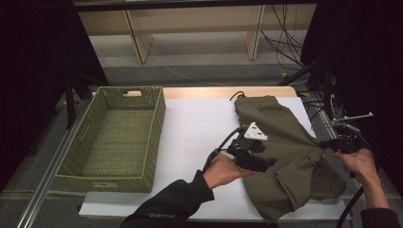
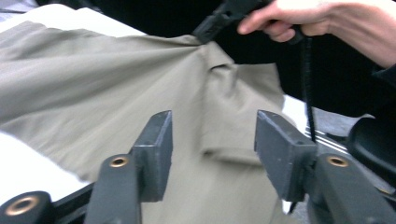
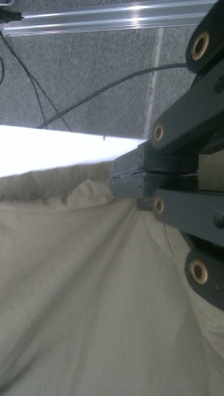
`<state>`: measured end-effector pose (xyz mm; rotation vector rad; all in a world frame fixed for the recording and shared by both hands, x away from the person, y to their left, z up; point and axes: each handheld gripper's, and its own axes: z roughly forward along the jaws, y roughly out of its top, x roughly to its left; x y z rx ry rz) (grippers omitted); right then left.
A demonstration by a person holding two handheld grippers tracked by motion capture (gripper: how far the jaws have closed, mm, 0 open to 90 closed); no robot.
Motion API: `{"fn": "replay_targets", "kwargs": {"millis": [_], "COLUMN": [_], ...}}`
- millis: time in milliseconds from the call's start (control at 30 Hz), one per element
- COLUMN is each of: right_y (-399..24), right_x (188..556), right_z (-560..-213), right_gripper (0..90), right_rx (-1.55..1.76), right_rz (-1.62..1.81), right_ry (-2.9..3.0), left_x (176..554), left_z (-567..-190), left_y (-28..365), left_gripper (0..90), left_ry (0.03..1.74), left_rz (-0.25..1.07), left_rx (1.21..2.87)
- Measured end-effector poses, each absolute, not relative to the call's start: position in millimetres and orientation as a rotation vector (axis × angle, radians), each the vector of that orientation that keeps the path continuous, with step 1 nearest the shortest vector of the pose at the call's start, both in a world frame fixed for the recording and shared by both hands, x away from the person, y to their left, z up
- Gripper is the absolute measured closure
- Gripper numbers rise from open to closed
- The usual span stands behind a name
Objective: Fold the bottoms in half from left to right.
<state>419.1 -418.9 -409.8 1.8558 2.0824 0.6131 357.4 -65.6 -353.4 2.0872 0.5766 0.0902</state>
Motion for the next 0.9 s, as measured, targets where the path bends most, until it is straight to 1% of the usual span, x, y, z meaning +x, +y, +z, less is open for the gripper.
{"fn": "replay_targets", "kwargs": {"millis": [33,67,100,133,167,267,300,333,367,400,433,467,533,600,767,900], "right_y": [-419,-419,-419,-418,-416,-414,-412,-410,-409,-403,-400,-400,-388,-373,-341,-330], "right_x": [419,421,421,422,424,424,424,423,422,416,410,410,397,386,373,366], "right_z": [-410,-416,-416,-419,-426,-431,-433,-434,-433,-426,-421,-421,-408,-400,-395,-398], "right_gripper": [89.2,89.1,89.1,89.0,88.9,87.9,85.0,80.3,73.6,61.2,57.7,57.7,53.0,48.7,45.4,45.4], "right_rx": [1.856,1.847,1.847,1.846,1.841,1.830,1.821,1.817,1.816,1.818,1.823,1.823,1.801,1.753,1.708,1.673], "right_rz": [0.613,0.575,0.575,0.556,0.517,0.483,0.461,0.445,0.435,0.461,0.489,0.489,0.544,0.562,0.593,0.591], "right_ry": [2.082,2.084,2.084,2.083,2.086,2.083,2.078,2.063,2.046,2.018,2.019,2.019,2.024,2.069,2.139,2.195], "left_x": [357,355,355,353,352,349,349,348,347,346,345,344,344,344,342,342], "left_z": [-355,-357,-357,-359,-361,-367,-370,-372,-374,-377,-379,-381,-385,-387,-386,-387], "left_y": [-59,-45,-45,-39,-33,-16,-12,-7,-3,2,6,10,17,23,30,34], "left_gripper": [44.9,41.9,40.8,40.8,38.6,37.0,36.0,35.2,34.5,33.2,32.9,32.9,29.7,29.5,28.2,28.0], "left_ry": [0.586,0.608,0.608,0.618,0.629,0.662,0.673,0.686,0.697,0.707,0.712,0.717,0.731,0.748,0.761,0.766], "left_rz": [0.098,0.131,0.131,0.145,0.154,0.175,0.184,0.188,0.193,0.201,0.214,0.222,0.236,0.245,0.262,0.270], "left_rx": [2.082,2.071,2.071,2.068,2.065,2.051,2.047,2.042,2.039,2.035,2.029,2.029,2.032,2.020,2.012,2.017]}}
